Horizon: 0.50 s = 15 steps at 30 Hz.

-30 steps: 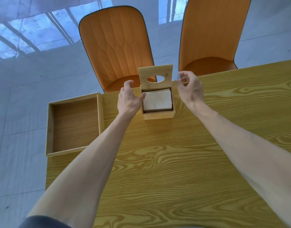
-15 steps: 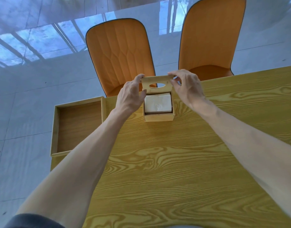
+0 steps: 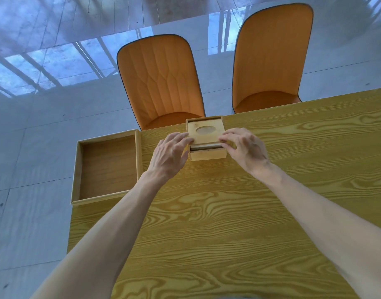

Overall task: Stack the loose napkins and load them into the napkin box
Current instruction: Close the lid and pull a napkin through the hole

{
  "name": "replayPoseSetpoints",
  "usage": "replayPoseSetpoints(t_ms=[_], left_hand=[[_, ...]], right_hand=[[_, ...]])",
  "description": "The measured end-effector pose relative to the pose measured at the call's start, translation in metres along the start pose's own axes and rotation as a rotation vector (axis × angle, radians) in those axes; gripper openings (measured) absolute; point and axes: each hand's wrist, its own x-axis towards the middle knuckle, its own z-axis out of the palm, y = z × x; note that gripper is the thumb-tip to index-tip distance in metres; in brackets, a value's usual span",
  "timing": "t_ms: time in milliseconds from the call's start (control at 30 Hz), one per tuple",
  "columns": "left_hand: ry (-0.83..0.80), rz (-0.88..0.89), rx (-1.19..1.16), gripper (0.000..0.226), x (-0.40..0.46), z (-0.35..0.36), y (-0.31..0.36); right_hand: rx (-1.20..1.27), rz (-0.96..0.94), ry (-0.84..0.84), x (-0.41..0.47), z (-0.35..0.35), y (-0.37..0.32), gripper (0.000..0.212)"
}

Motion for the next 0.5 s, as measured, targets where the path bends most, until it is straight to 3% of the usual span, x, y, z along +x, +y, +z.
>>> replayPoseSetpoints(t_ms=[233,500], left_hand=[[-0.073,0.044,0.092,0.047,-0.008,0.012,0.002],[-0.022,-0.015,0.036,0.035,-0.001,0.021,0.006]], right_hand=[[-0.042,0.012,-0.028,-0.013,0.011,0.000,0.020],[-0.081,0.001,-0.042,-0.009,0.017,0.002,0.015]])
